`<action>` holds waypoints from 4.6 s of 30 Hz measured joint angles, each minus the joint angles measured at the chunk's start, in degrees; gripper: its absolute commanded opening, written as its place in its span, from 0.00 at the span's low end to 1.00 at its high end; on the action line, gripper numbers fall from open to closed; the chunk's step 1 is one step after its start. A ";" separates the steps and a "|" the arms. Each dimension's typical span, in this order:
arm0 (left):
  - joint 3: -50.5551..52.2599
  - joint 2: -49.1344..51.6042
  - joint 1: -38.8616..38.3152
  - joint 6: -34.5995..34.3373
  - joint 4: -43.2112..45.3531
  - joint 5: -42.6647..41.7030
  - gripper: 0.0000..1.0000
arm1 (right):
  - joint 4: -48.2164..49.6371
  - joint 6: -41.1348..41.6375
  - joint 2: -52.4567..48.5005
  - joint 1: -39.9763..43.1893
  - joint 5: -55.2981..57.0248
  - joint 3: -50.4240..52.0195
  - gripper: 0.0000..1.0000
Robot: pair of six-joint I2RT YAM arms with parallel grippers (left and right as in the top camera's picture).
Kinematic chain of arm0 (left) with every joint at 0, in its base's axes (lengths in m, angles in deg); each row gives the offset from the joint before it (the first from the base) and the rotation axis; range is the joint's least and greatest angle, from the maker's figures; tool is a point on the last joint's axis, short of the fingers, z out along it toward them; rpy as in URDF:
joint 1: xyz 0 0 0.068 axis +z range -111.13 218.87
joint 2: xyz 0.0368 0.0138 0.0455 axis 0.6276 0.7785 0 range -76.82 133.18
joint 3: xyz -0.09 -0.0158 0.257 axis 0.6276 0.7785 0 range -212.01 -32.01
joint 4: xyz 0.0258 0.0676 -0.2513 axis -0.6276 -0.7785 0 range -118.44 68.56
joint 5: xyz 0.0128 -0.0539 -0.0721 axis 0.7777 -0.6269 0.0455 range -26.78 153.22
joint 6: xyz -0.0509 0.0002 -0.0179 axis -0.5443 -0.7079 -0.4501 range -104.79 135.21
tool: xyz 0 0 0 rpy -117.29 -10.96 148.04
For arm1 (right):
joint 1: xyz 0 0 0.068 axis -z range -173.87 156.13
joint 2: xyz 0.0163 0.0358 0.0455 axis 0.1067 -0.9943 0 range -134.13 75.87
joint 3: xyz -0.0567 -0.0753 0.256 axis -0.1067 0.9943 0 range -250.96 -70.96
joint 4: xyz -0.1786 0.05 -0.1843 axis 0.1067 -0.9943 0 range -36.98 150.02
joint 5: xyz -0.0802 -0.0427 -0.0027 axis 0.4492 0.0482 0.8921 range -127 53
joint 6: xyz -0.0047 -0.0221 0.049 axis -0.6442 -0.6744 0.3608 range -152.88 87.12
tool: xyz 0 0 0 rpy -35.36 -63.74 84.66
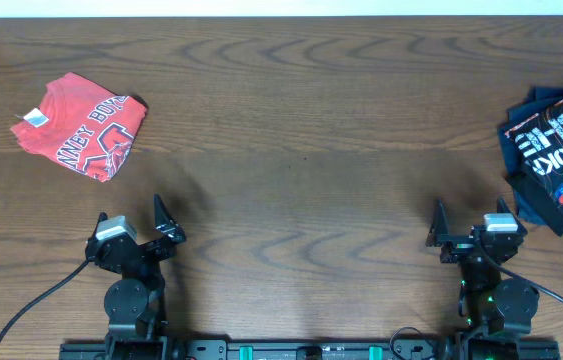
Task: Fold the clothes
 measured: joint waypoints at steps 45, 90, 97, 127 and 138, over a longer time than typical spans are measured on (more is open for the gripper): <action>0.00 0.00 0.00 0.00 -0.02 0.00 0.98 | 0.00 0.68 -0.02 0.00 0.00 0.00 0.99; -45.33 52.89 0.76 0.24 -28.26 -4.57 0.98 | -17.44 1.53 -61.00 0.00 -0.44 -40.52 0.99; -50.69 59.10 12.66 -0.81 -15.28 -8.98 0.98 | -17.49 1.51 -61.72 0.00 -0.59 -40.59 0.99; -52.06 107.65 36.41 -9.29 18.95 -18.03 0.78 | -18.27 1.51 -61.72 0.00 -1.31 -40.63 0.94; -52.06 110.33 35.39 -9.55 21.42 -18.47 0.33 | -18.27 1.51 -61.72 0.00 -1.31 -40.63 0.93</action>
